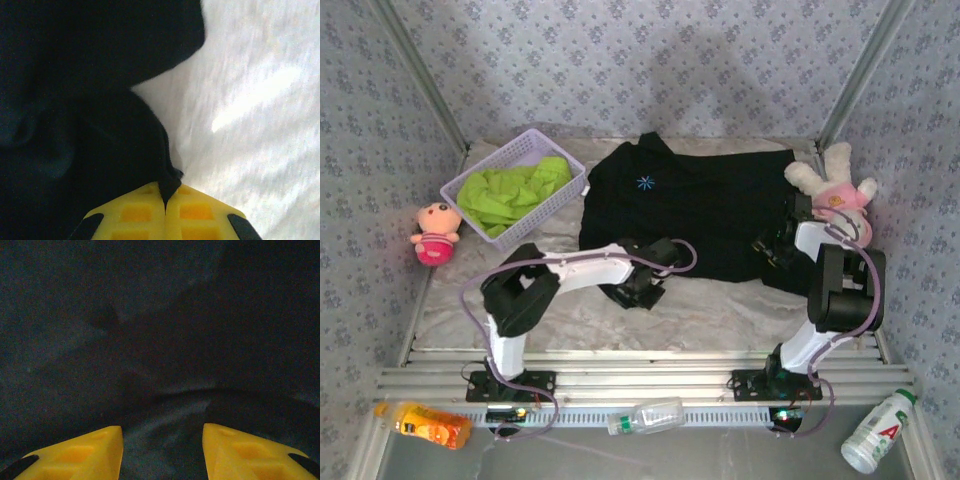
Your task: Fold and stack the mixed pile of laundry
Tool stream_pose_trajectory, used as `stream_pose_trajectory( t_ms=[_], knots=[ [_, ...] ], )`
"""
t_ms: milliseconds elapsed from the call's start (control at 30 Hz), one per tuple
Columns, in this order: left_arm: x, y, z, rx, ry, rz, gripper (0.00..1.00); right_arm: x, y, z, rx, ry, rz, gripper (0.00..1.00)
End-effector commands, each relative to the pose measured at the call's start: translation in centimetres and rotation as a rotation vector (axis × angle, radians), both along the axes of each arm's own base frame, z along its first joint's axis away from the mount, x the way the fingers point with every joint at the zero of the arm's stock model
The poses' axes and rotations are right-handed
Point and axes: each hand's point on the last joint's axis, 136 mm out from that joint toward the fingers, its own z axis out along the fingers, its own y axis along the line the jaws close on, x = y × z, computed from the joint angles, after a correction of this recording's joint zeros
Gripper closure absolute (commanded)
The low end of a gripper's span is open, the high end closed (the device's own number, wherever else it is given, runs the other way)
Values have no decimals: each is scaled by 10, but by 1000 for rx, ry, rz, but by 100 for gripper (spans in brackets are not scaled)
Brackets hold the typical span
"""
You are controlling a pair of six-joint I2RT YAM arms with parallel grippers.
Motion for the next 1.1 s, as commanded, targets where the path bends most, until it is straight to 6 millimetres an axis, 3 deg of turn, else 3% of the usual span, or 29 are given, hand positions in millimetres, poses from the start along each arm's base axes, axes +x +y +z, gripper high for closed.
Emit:
stream_pose_trajectory(
  t_ms=[0,67,167,300,400,467,567,733,833,933,1067],
  knots=[
    [-33,35,39,5,54,-74,100,12,-11,2,-23,-3,-34,53],
    [-48,59,47,27,71,-70,100,15,-12,1,-23,-2,-36,53],
    [-55,88,48,74,52,-23,96,20,-12,1,-16,-4,-36,53],
    [-49,93,47,68,55,36,60,27,-13,5,-20,-15,-27,53],
    [-30,84,58,73,-6,55,52,30,-12,13,-21,-27,-10,53],
    [-14,78,67,61,-50,79,38,30,-10,20,-24,-39,9,53],
    [11,64,81,-1,-103,108,29,27,-5,34,-29,-61,32,52],
    [69,33,87,-105,-179,218,33,12,19,59,-4,-117,64,53],
    [110,22,76,-119,-235,304,38,-4,43,68,-15,-132,127,53],
    [153,32,59,-99,-235,440,36,-17,54,71,-25,-142,158,50],
    [198,52,43,-77,-200,599,34,-24,48,71,-54,-124,175,45]
  ],
)
